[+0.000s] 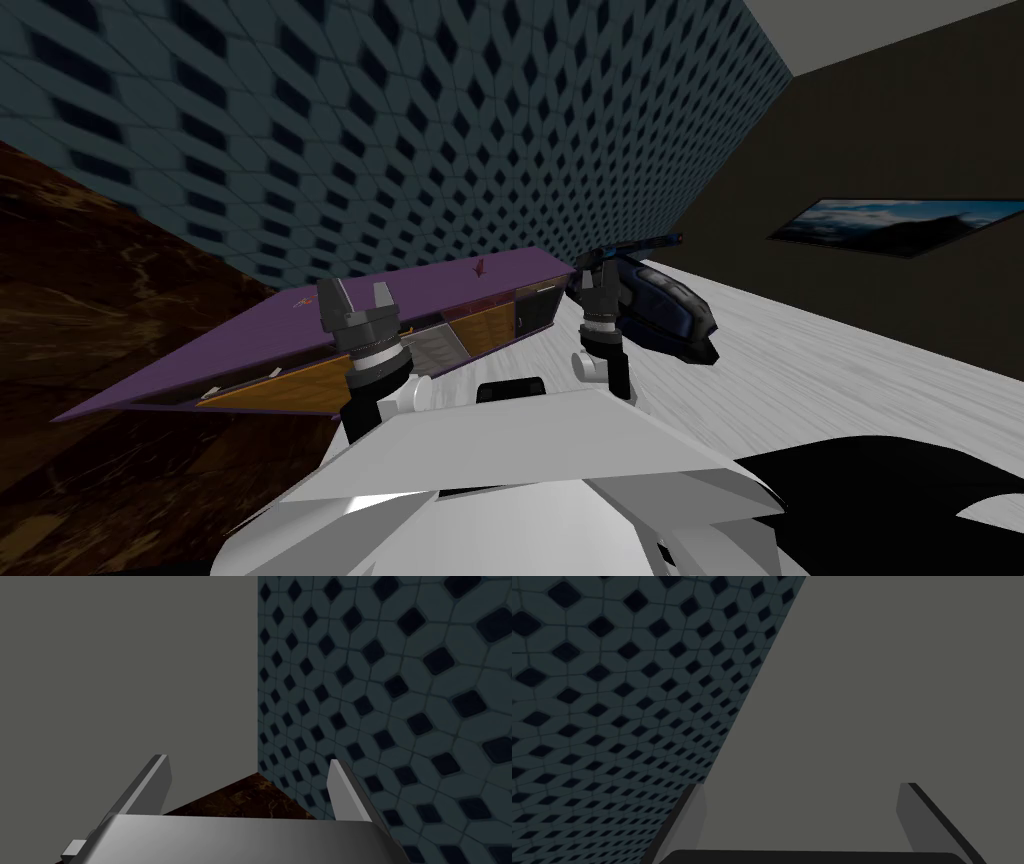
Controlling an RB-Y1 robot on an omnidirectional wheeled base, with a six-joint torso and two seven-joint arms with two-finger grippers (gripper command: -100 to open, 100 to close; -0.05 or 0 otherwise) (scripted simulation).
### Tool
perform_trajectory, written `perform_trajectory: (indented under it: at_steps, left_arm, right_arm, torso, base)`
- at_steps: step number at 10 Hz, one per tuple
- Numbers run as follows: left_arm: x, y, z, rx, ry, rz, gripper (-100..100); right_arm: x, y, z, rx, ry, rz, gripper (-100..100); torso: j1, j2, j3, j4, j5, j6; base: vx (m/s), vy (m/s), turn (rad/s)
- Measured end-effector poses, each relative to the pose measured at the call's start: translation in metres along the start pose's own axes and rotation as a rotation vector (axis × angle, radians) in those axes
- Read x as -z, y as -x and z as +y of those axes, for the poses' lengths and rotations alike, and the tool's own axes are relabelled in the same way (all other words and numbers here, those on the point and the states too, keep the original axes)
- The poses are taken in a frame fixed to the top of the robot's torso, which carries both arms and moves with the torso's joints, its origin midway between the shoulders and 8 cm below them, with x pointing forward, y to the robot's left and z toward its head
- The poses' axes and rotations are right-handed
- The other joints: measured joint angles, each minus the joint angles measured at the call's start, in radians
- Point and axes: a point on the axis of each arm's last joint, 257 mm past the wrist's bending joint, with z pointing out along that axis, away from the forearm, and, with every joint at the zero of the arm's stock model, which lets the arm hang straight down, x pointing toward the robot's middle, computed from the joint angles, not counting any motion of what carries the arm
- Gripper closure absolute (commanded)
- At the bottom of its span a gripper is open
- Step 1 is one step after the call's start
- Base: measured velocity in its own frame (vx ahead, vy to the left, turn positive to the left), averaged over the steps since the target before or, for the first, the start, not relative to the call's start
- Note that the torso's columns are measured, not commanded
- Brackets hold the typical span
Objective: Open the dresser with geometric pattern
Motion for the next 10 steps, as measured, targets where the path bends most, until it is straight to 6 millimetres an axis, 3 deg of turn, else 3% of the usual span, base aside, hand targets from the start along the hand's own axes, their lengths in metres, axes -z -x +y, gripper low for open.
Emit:
perform_trajectory:
  at_steps: [2, 9, 10]
  left_arm:
    - [0.0, 0.0, 0.0, 0.0, 0.0, 0.0, 0]
    - [-0.0001, 0.0, -0.0001, 0.0, 0.0, 0.0, 0]
    - [-0.0001, 0.0, -0.0002, 0.0, 0.0, 0.0, -100]
  right_arm:
    - [0.0, 0.0, 0.0, 0.0, 0.0, 0.0, 0]
    - [-0.0001, 0.0, 0.0002, 0.0, 0.0, 0.0, 0]
    - [-0.0001, 0.0, 0.0002, 0.0, 0.0, 0.0, 0]
  torso:
    - [0.0, 0.104, -0.209, 0.105, 0.0, 0.0]
    - [0.0, 0.618, -1.234, 0.617, 0.0, 0.0]
    - [0.0, 0.691, -1.382, 0.691, 0.0, 0.0]
  base:
    - [0.0, 0.0, 0.0]
    - [0.0, 0.0, 0.0]
    - [0.02, -0.011, 0.006]
